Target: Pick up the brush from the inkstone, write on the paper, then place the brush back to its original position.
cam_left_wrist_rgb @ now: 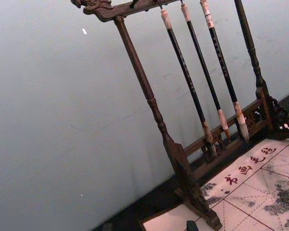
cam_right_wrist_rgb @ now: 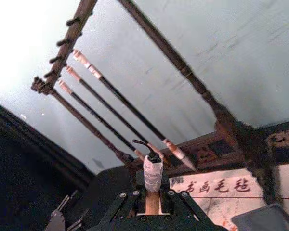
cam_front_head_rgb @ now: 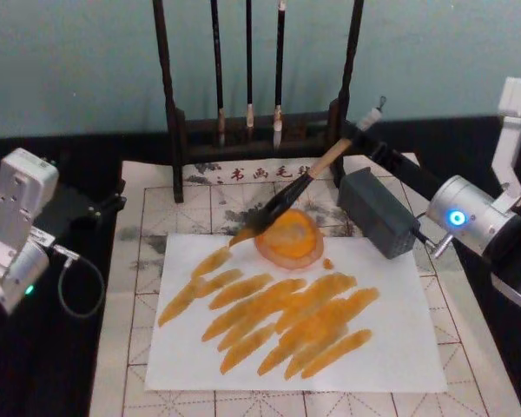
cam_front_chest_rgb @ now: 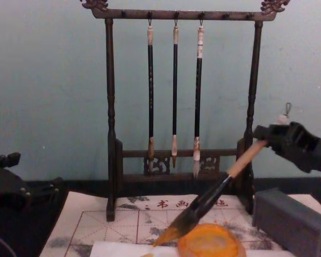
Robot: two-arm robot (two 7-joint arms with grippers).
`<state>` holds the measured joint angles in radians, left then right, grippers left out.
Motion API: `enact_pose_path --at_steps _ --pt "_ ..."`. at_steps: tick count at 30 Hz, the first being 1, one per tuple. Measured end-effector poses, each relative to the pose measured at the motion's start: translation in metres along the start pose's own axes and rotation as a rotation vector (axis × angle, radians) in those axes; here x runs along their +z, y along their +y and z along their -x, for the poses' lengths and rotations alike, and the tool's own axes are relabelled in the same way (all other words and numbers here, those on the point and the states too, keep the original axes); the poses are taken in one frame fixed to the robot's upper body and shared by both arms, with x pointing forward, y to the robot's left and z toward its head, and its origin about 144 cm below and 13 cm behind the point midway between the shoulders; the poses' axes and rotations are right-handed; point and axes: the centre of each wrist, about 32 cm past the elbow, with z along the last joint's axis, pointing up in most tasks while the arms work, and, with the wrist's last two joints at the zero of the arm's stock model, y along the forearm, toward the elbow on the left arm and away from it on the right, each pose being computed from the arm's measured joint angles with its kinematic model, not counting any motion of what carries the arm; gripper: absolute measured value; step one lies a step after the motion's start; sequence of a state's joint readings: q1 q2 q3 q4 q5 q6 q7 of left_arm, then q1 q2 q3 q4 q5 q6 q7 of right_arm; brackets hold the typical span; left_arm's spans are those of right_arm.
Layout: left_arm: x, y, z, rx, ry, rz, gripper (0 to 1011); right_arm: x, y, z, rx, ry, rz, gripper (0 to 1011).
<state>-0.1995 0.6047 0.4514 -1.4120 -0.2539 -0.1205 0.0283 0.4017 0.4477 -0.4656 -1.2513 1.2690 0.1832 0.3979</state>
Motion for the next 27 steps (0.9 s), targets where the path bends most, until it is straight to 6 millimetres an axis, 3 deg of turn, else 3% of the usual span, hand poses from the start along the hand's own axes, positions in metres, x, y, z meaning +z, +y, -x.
enact_pose_path --at_steps 27 --pt "0.000 0.000 0.000 0.000 0.000 0.000 1001 0.004 -0.039 -0.011 -0.122 0.041 -0.102 181"
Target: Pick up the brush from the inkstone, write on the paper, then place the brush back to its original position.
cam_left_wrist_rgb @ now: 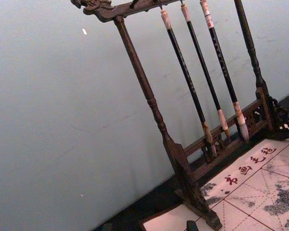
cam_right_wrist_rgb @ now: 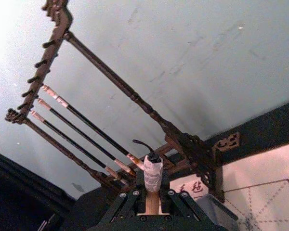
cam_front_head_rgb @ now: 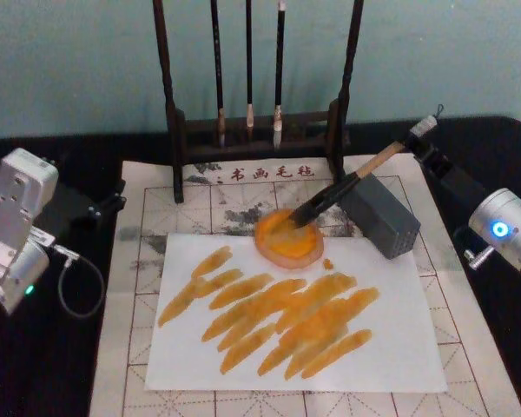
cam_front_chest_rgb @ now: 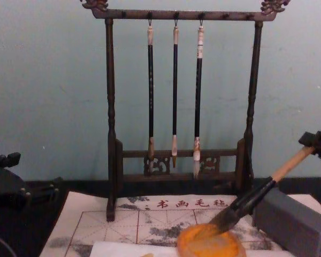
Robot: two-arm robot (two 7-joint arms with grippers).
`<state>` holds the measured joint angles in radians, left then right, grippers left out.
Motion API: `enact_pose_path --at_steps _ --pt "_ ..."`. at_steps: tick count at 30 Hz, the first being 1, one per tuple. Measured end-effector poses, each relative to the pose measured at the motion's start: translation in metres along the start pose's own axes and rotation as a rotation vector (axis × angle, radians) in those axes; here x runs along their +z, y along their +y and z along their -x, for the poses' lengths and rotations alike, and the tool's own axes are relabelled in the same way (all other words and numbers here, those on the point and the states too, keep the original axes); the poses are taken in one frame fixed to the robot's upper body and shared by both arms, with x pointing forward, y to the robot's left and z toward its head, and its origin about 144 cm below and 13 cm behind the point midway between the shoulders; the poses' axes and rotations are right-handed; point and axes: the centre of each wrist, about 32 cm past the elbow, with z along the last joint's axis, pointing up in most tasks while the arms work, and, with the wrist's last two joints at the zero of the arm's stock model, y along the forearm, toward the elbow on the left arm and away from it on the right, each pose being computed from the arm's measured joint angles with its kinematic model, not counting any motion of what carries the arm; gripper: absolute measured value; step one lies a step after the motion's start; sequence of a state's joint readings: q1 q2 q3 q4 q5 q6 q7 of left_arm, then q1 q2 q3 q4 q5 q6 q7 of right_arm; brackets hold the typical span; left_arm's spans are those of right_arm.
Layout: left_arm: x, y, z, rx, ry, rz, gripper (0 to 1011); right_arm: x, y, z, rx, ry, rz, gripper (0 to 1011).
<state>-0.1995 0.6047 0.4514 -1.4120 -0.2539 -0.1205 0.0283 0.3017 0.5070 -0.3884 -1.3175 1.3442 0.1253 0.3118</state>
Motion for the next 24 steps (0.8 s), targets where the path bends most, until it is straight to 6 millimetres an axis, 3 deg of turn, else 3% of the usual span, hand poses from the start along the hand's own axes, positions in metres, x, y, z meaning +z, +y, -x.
enact_pose_path --at_steps 24 --pt "0.000 0.000 0.000 0.000 0.000 0.000 1001 -0.005 -0.001 -0.012 -0.021 0.088 0.015 181"
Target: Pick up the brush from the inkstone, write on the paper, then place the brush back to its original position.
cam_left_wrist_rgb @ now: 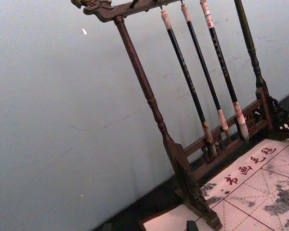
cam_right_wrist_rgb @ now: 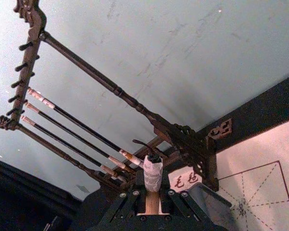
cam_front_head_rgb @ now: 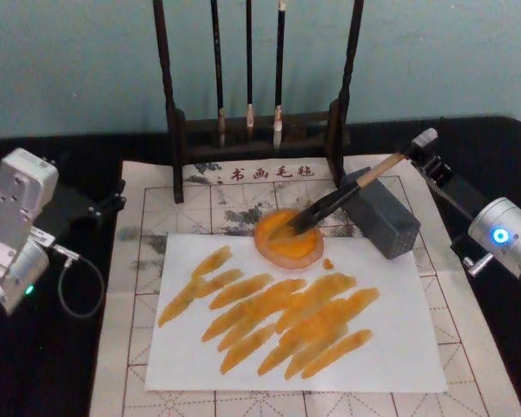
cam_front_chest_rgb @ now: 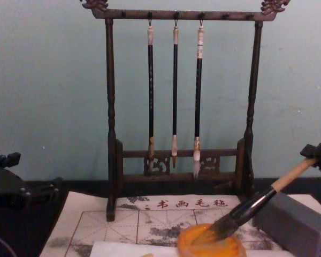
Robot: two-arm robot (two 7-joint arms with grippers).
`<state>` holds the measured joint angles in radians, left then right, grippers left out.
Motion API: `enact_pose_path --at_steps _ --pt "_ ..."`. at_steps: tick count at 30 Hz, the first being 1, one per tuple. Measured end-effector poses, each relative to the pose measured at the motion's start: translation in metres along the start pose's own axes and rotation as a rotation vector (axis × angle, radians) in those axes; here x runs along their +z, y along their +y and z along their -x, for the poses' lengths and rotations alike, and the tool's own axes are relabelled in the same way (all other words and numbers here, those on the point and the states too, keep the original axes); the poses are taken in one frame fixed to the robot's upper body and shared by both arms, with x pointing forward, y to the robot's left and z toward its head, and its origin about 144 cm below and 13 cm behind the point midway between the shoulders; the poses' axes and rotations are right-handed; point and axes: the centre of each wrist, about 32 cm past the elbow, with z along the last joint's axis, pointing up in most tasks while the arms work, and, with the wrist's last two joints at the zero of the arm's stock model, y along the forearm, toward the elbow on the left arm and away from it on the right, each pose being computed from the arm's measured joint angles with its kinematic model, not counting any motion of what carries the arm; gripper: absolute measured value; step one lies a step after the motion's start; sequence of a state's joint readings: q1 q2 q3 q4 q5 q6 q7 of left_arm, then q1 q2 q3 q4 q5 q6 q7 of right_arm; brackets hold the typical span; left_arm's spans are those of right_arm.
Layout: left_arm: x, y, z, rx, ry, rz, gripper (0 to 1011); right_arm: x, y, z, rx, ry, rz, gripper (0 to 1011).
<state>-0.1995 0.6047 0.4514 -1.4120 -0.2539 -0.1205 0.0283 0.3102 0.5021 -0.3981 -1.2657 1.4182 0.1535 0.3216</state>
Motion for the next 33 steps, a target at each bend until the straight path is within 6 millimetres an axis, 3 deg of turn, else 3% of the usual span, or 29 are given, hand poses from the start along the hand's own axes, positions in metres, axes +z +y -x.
enact_pose_path --at_steps 33 --pt "0.000 0.000 0.000 0.000 0.000 0.000 1001 -0.006 0.006 -0.013 -0.034 0.030 0.025 181"
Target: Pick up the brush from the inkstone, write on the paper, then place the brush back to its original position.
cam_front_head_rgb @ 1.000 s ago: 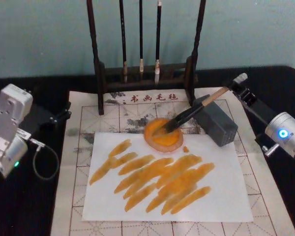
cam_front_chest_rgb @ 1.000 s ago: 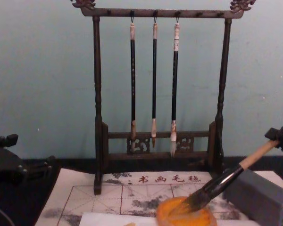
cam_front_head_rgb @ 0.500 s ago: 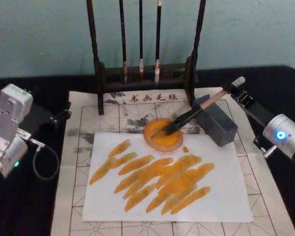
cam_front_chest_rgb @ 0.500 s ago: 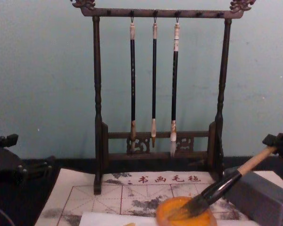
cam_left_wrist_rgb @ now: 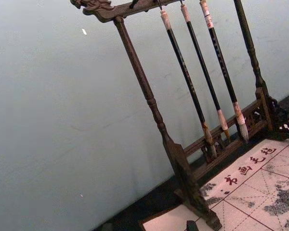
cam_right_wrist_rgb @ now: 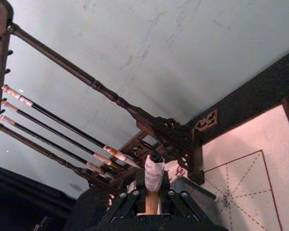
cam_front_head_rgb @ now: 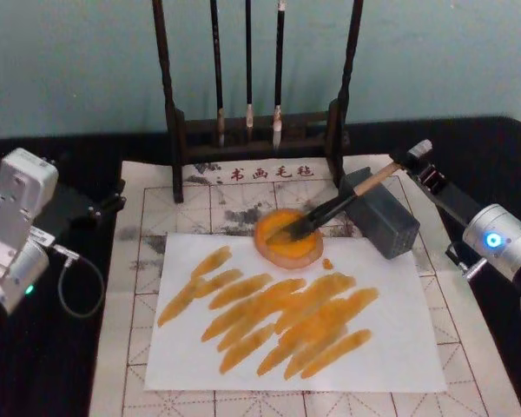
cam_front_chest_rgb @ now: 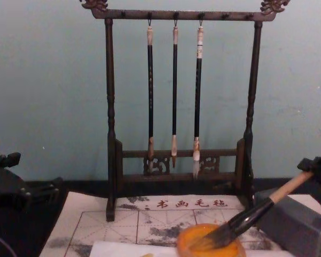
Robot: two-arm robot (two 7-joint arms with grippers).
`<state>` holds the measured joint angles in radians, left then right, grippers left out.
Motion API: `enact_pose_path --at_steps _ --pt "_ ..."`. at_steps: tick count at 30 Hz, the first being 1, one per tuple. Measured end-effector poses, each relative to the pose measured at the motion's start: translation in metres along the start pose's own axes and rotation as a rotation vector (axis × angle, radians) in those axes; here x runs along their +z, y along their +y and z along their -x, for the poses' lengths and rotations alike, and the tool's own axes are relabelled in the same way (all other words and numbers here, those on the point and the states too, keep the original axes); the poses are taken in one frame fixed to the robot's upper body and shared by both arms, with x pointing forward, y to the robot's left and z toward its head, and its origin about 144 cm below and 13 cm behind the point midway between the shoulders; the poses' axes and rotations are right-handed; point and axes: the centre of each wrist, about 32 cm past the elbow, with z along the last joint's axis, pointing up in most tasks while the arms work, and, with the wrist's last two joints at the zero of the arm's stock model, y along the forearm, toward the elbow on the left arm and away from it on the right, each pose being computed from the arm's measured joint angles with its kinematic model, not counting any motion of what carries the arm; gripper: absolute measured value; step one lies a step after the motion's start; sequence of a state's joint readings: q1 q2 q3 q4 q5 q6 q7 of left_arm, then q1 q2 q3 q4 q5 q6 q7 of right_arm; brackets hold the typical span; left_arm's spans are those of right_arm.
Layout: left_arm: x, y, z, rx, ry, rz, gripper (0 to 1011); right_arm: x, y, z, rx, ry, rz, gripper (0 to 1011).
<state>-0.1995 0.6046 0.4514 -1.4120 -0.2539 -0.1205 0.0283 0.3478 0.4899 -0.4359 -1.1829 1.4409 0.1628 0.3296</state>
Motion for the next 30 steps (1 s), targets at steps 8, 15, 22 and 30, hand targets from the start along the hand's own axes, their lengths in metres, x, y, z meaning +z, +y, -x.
enact_pose_path --at_steps 8,15,22,30 --pt "0.0000 0.0000 0.0000 0.000 0.000 0.000 1001 -0.0008 0.0009 -0.0037 -0.016 0.007 0.000 181" --pt "0.0000 0.0000 0.0000 0.000 0.000 0.000 1001 -0.0006 0.0012 -0.0054 -0.032 0.019 0.000 182" --pt "0.0000 0.0000 0.0000 0.000 0.000 0.000 1001 -0.0005 0.0012 -0.0052 -0.031 0.019 0.000 181" --pt "0.0000 0.0000 0.0000 0.000 0.000 0.000 1001 -0.0005 0.0010 -0.0052 -0.031 0.018 0.001 182"
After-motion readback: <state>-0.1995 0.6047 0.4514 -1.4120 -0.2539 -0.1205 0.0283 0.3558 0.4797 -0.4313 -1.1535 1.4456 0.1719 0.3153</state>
